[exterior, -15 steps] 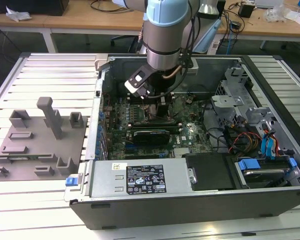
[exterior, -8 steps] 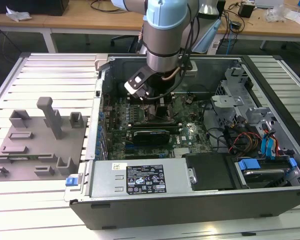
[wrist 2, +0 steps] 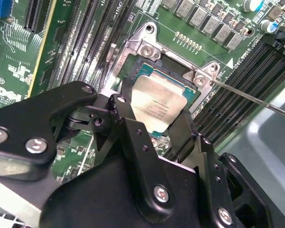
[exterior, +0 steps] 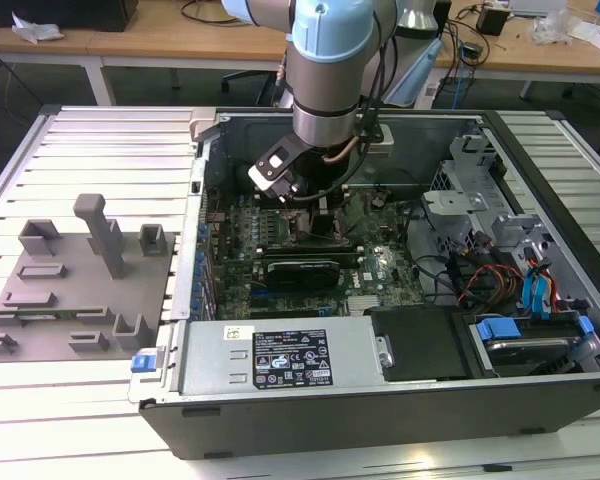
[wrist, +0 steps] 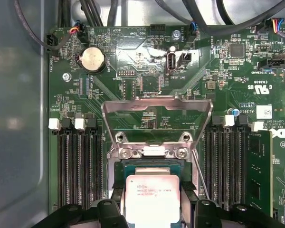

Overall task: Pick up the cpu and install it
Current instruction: 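Place the cpu into insertion slot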

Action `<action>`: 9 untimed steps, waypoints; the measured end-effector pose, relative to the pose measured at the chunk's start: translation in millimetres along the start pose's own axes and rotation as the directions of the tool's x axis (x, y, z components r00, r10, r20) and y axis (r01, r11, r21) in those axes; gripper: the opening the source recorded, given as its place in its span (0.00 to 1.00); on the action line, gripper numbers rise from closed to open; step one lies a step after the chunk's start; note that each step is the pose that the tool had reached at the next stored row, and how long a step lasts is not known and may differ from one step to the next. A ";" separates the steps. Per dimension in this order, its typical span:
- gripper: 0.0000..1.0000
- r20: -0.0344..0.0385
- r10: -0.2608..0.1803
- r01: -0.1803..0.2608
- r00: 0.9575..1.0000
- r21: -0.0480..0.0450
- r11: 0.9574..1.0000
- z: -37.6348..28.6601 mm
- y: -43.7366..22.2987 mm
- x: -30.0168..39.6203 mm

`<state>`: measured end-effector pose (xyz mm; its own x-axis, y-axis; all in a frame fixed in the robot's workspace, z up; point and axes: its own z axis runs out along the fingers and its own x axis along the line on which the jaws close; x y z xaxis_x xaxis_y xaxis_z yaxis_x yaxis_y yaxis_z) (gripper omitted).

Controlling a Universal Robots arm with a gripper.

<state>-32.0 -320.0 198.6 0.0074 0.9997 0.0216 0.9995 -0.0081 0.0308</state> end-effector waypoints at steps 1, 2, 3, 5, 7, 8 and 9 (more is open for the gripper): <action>0.55 0.001 0.000 0.000 1.000 0.000 1.000 0.0 0.0 0.0; 0.55 0.002 0.000 0.000 1.000 0.000 1.000 0.1 0.0 0.0; 0.55 0.002 0.000 0.000 1.000 0.000 1.000 0.1 0.0 0.0; 0.55 0.002 -0.002 0.002 1.000 0.000 1.000 0.4 0.2 0.2; 0.55 0.002 -0.004 0.004 1.000 0.000 1.000 0.5 0.4 0.3; 0.55 0.002 -0.004 0.004 1.000 0.000 1.000 0.5 0.4 0.3; 0.55 0.002 -0.004 0.004 1.000 0.000 1.000 0.5 0.4 0.3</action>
<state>-31.6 -319.7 198.1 0.0035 0.9998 0.0195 0.9995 -0.0041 0.0308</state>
